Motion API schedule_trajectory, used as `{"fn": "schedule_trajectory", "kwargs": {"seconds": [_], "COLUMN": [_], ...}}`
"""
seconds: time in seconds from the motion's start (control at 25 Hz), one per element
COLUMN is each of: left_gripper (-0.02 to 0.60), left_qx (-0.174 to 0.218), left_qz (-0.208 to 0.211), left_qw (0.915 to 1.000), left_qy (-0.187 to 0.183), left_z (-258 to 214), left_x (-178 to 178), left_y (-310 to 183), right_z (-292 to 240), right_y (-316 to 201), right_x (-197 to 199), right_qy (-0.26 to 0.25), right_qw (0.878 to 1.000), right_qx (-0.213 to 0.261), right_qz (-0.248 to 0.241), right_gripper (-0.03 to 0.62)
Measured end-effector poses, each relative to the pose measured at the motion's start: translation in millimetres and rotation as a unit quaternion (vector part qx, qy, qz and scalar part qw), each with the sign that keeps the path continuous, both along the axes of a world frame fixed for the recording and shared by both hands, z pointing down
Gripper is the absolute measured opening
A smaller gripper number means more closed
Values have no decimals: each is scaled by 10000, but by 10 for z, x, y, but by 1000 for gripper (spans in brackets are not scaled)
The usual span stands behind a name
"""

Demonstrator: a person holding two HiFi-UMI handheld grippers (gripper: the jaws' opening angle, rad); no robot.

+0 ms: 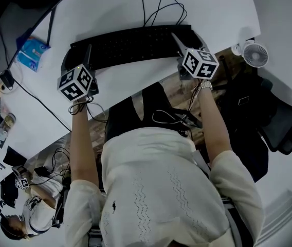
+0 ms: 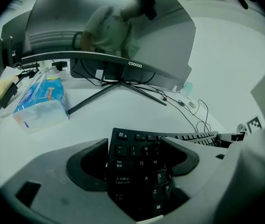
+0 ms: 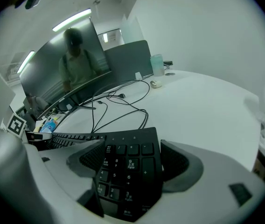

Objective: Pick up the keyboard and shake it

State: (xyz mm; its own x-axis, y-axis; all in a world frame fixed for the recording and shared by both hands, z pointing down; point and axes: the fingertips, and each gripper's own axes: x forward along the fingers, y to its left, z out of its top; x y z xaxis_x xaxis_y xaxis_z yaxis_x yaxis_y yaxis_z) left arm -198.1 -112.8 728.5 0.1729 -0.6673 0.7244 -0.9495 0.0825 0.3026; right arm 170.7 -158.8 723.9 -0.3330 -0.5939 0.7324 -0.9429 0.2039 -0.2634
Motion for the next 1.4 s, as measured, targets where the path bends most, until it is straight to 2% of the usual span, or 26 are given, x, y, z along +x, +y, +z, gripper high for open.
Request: {"fn": "schedule_trajectory", "kwargs": {"seconds": [0.28,0.44,0.52,0.92,1.04,1.16,1.28,1.4], "left_gripper": [331,332,333,333,333,333,331,330], "left_qx": [37,501,575,513,358,122,186,470], "left_qz": [9,5,-20,-35,-50,-67,139,134], "left_qw": [10000,9987,9983,9986,9991,9995,9997,9988], "left_qy": [50,50,28,108,226,294,0,22], "left_z": [24,16,12,19,32,39,-116,-388], "left_x": [13,13,6,-15,-17,-34,-26,6], "left_y": [-4,3,2,20,46,50,61,98], "right_z": [41,24,15,24,64,-13,-269,-593], "right_y": [-4,6,6,19,53,26,-42,-50], "right_x": [20,29,26,6,26,51,18,-104], "right_qy": [-82,-151,-91,-140,-182,-17,-111,-335], "right_qw": [10000,9992,9989,9990,9997,9996,9999,9991], "right_qx": [1,351,442,411,84,-273,-64,222], "right_qz": [23,65,94,105,148,103,35,-95], "right_gripper": [370,369,372,371,377,395,399,357]}}
